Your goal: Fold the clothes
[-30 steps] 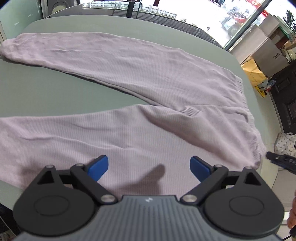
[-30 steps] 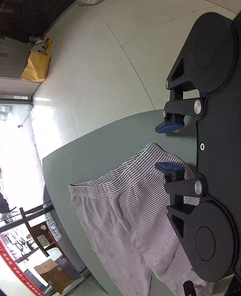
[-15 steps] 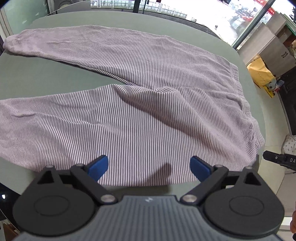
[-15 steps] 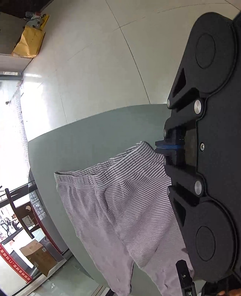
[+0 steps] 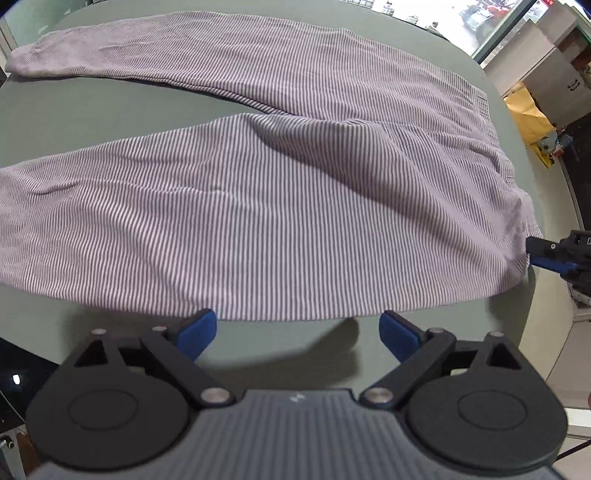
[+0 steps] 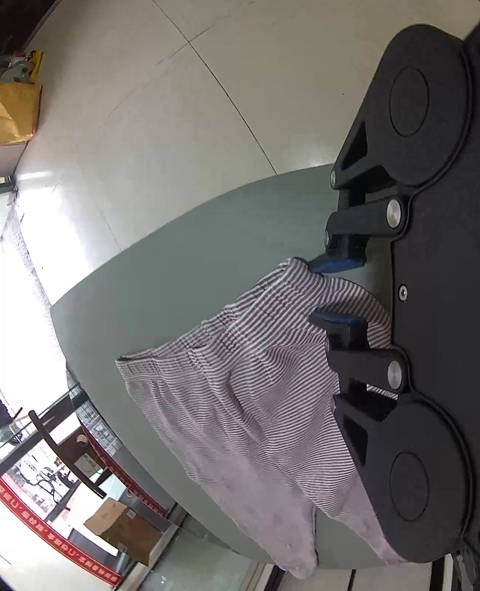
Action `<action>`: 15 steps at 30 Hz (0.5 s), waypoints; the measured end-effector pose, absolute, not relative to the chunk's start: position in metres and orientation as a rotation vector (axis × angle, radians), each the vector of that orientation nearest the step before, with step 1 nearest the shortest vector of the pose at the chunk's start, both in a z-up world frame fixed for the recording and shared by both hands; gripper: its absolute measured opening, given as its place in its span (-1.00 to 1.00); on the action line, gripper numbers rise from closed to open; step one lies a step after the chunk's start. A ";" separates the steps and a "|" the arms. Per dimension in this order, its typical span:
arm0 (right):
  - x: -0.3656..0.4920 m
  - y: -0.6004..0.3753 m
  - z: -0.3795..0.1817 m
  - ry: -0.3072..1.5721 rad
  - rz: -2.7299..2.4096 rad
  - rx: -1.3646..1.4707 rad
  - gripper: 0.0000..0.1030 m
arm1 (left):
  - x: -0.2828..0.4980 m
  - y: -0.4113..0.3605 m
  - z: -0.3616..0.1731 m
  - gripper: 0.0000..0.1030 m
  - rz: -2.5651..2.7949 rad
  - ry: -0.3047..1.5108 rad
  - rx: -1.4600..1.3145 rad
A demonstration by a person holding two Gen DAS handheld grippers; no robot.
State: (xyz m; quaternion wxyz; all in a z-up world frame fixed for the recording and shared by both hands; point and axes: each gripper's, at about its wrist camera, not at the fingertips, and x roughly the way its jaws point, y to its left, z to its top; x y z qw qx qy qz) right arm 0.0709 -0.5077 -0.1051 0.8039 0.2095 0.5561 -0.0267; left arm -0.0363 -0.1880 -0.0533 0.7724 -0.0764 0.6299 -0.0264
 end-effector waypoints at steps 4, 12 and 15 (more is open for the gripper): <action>0.067 -0.502 -0.101 1.186 -0.091 0.391 -0.83 | -0.035 -0.185 -0.053 0.90 -0.054 1.364 -0.157; 0.049 -0.513 -0.097 1.221 -0.155 0.398 -0.92 | -0.031 -0.176 -0.056 0.91 -0.082 1.377 -0.144; 0.047 -0.499 -0.082 1.164 -0.102 0.377 -0.63 | -0.029 -0.169 -0.053 0.91 -0.084 1.371 -0.154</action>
